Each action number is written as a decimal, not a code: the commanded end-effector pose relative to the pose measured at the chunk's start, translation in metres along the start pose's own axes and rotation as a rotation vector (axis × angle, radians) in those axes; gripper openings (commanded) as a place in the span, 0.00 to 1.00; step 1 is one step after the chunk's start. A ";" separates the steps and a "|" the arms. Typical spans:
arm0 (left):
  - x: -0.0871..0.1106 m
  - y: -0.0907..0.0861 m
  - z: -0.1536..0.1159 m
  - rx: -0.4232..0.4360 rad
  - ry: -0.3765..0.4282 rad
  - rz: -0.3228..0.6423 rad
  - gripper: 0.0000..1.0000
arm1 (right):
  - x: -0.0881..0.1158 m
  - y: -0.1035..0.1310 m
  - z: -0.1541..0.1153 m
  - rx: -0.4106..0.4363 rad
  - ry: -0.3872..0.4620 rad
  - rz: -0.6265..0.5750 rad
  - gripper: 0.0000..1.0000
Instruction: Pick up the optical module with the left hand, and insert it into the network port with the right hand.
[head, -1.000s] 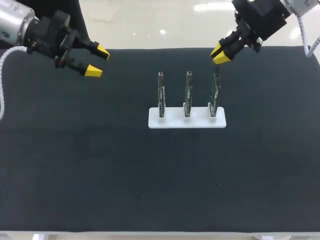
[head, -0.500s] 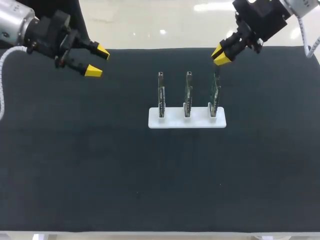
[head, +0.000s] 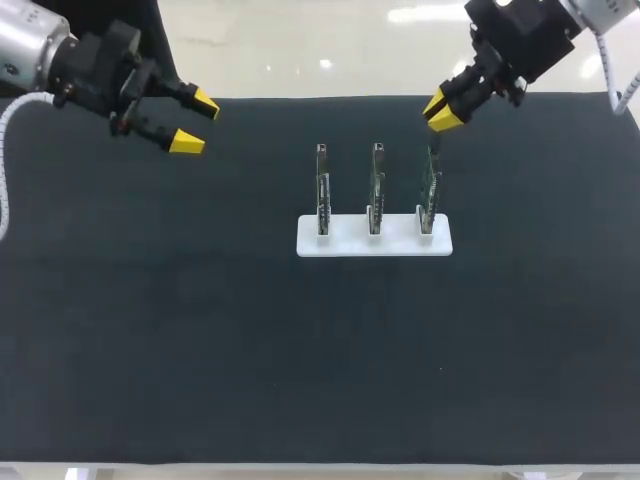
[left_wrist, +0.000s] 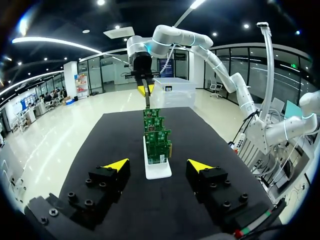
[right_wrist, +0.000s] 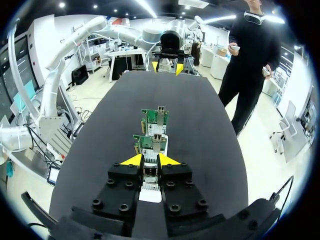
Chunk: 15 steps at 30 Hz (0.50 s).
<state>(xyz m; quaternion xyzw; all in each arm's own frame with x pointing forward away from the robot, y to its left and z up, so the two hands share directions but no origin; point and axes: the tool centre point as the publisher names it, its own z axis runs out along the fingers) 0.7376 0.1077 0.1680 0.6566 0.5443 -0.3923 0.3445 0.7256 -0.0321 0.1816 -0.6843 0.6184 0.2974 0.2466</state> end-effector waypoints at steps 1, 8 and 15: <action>0.000 0.001 0.000 0.003 0.003 0.000 1.00 | 0.001 0.001 0.002 0.003 -0.001 -0.001 0.00; 0.000 0.001 0.000 0.003 0.003 0.000 1.00 | 0.002 0.000 0.002 0.004 0.002 -0.002 0.00; 0.000 0.001 0.000 0.003 0.003 0.000 1.00 | 0.004 -0.002 0.001 0.003 0.001 -0.012 0.00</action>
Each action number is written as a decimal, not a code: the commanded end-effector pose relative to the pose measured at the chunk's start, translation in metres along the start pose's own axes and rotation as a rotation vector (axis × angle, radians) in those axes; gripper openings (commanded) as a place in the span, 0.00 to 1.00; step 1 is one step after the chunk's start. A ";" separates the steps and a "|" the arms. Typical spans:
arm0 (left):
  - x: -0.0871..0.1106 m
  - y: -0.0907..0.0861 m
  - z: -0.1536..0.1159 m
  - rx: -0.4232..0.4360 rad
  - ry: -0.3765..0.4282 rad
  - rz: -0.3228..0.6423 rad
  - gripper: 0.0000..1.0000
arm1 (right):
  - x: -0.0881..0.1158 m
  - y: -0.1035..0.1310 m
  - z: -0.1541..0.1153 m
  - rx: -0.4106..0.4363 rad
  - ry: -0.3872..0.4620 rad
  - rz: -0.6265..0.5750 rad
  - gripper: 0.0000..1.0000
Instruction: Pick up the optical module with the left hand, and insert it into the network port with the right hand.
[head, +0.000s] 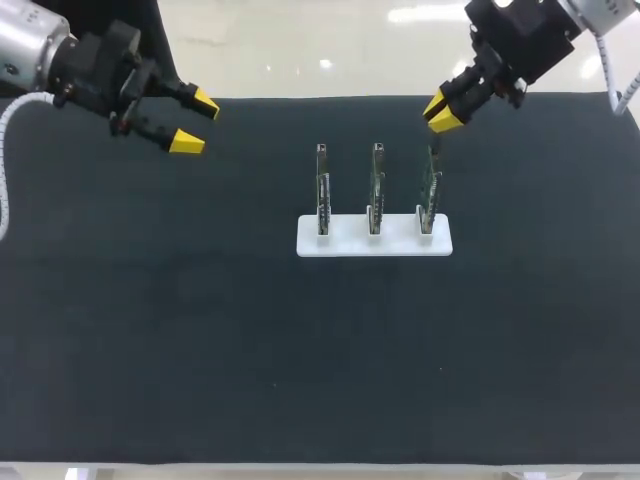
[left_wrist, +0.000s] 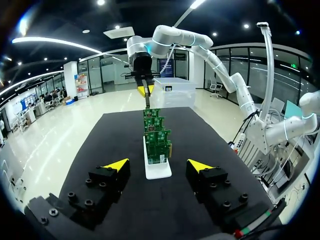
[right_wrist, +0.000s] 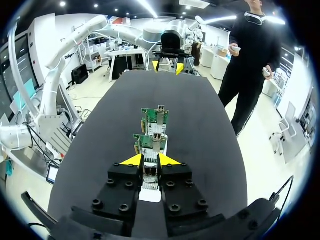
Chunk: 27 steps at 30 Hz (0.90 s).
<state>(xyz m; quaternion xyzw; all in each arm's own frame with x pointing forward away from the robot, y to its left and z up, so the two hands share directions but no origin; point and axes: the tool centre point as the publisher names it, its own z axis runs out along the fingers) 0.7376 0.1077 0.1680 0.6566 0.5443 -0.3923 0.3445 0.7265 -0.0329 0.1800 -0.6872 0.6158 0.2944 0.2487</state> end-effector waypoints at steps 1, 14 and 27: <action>0.000 0.001 0.000 0.003 0.003 0.000 1.00 | 0.002 -0.001 0.000 -0.001 -0.001 -0.004 0.00; 0.000 0.001 0.000 0.003 0.003 0.000 1.00 | 0.004 -0.006 0.002 0.000 -0.010 -0.012 0.00; 0.000 0.001 0.000 0.003 0.003 0.000 1.00 | 0.002 -0.010 0.001 -0.001 -0.003 -0.013 0.00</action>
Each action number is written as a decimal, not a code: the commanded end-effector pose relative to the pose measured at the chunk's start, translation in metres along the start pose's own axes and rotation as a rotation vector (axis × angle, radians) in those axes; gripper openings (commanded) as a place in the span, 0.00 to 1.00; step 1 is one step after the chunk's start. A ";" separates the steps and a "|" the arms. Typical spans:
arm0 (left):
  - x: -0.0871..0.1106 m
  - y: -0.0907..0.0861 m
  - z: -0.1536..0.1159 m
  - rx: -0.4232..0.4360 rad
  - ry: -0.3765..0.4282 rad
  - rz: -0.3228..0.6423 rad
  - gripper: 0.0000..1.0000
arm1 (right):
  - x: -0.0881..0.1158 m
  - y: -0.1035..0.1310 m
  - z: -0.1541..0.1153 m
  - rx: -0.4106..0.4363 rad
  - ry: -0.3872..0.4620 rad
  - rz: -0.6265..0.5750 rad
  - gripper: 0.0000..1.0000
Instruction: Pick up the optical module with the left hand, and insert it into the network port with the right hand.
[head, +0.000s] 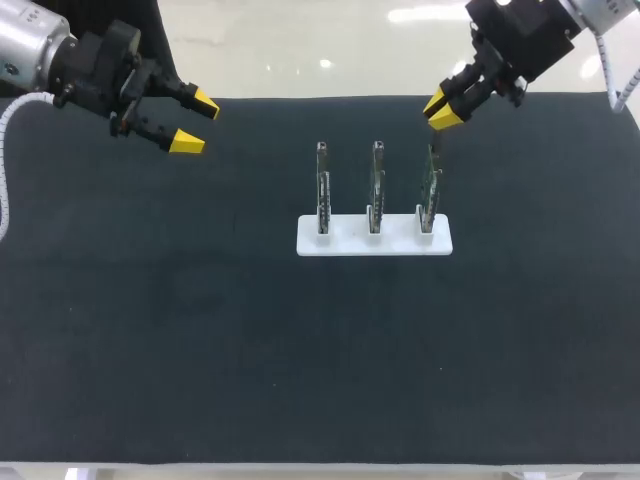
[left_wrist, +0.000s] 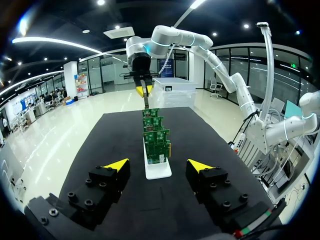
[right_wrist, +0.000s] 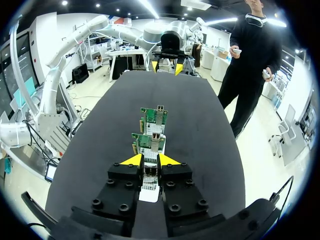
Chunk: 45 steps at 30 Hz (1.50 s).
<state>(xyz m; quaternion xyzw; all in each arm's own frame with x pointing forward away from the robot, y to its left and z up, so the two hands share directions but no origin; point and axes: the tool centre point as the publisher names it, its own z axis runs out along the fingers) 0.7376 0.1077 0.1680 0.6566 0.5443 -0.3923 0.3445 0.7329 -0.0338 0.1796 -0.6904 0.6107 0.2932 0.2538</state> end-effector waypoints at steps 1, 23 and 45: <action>0.000 0.001 0.000 0.003 0.003 0.000 1.00 | 0.000 -0.004 0.002 -0.006 0.003 0.001 0.00; 0.000 0.001 0.000 0.003 0.003 0.000 1.00 | -0.006 -0.002 -0.003 -0.019 0.009 0.020 0.00; 0.000 0.001 0.000 0.003 0.003 0.000 1.00 | -0.006 0.005 0.002 -0.010 0.007 0.029 0.00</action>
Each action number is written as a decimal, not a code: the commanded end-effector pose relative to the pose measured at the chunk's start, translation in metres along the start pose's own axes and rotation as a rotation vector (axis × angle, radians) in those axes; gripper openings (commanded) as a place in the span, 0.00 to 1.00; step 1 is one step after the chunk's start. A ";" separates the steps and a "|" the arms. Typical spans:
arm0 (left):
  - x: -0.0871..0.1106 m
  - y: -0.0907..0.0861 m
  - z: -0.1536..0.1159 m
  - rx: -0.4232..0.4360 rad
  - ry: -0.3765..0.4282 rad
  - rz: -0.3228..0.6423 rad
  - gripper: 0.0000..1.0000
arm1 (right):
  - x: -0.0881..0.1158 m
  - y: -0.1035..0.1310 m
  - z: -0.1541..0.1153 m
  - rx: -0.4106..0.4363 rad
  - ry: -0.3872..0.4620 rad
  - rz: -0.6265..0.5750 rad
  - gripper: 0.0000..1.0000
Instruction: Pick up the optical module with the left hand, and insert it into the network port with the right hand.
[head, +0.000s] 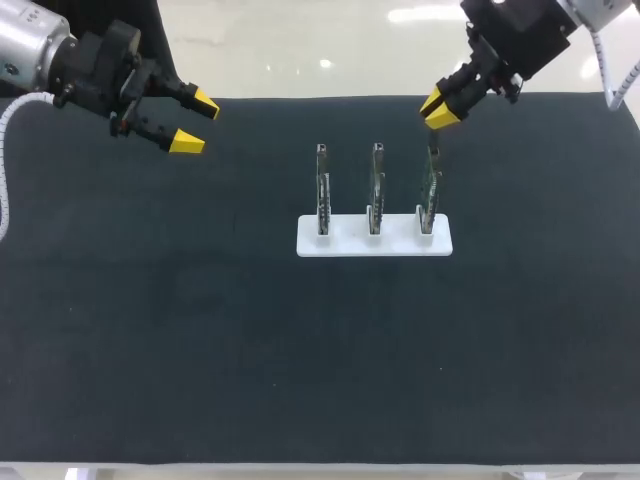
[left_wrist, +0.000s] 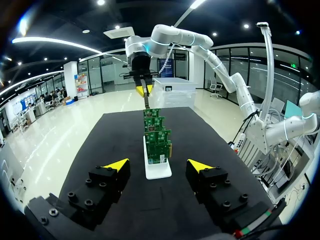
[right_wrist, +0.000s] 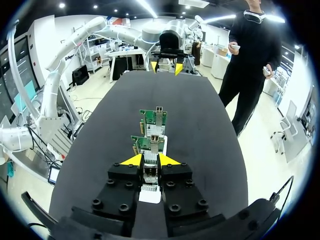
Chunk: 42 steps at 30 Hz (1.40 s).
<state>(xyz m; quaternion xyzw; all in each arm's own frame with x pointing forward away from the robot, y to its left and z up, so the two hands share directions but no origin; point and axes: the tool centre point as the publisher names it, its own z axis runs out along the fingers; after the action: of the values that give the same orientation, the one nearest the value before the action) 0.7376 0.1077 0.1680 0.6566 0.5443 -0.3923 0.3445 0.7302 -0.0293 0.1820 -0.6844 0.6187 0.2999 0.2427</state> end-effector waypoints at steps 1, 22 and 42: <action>0.000 0.001 0.000 0.003 0.003 0.000 1.00 | 0.000 0.003 0.000 0.007 0.002 0.002 0.00; 0.000 0.001 0.000 0.003 0.003 0.000 1.00 | 0.002 0.007 0.001 0.015 -0.002 0.007 0.00; 0.000 0.001 0.000 0.003 0.003 0.000 1.00 | 0.005 0.005 0.000 0.010 -0.006 -0.002 0.00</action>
<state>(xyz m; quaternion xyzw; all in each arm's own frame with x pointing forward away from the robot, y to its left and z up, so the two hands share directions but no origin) 0.7376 0.1077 0.1680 0.6566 0.5443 -0.3923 0.3445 0.7259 -0.0335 0.1800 -0.6830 0.6190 0.2979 0.2481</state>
